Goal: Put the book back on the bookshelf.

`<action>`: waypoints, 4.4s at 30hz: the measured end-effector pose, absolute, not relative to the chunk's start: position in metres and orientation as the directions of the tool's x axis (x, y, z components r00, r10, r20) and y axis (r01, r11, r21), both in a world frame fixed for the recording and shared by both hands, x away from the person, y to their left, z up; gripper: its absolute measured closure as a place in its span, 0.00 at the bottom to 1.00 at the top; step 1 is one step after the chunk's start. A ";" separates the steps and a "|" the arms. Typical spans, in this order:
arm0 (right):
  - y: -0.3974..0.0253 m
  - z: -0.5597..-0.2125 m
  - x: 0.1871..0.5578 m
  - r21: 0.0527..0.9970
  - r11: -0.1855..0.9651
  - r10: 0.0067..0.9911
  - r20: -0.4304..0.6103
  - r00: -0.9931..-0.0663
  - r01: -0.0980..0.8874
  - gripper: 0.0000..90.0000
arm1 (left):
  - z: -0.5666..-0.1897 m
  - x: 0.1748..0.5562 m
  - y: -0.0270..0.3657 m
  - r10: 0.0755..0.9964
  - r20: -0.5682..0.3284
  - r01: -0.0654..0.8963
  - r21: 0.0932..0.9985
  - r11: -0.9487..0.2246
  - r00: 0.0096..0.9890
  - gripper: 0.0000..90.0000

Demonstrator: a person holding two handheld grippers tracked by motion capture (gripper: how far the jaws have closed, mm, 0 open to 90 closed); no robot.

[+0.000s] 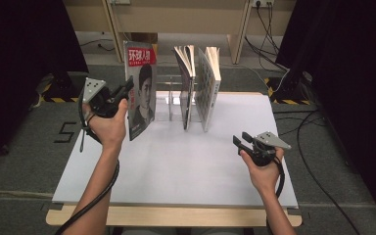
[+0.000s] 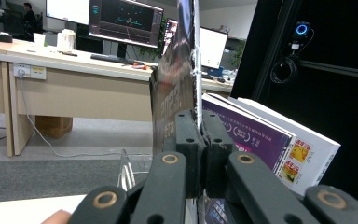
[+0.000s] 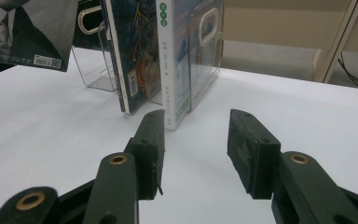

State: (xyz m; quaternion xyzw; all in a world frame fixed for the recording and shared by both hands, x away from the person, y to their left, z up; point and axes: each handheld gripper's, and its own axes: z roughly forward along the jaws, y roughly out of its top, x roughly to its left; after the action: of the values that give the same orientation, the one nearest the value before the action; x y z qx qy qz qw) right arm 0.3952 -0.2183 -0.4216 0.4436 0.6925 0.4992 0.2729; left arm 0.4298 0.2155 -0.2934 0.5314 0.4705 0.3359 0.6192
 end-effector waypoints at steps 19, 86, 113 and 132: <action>-0.217 -0.424 0.396 0.931 0.111 0.885 0.066 -0.461 0.347 0.63 | -0.290 0.451 0.213 0.920 -0.230 0.072 0.973 0.218 0.316 0.97; -0.219 -0.426 0.397 0.925 0.105 0.882 0.083 -0.464 0.364 0.63 | -0.380 0.433 0.197 0.935 -0.144 0.149 0.984 0.100 0.323 0.95; -0.217 -0.426 0.397 0.925 0.103 0.881 0.087 -0.466 0.366 0.62 | -0.389 0.418 0.203 0.901 -0.215 0.284 0.953 0.108 0.377 0.87; -0.215 -0.428 0.398 0.916 0.104 0.877 0.099 -0.470 0.387 0.61 | -0.383 0.436 0.177 0.916 -0.174 0.326 0.944 0.051 0.361 0.70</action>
State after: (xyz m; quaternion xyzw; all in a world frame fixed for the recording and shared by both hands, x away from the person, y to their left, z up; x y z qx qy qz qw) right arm 0.3983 -0.2150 -0.4283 0.4510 0.7004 0.4945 0.2477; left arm 0.4355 0.1767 -0.3828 0.6307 0.4924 0.2771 0.5319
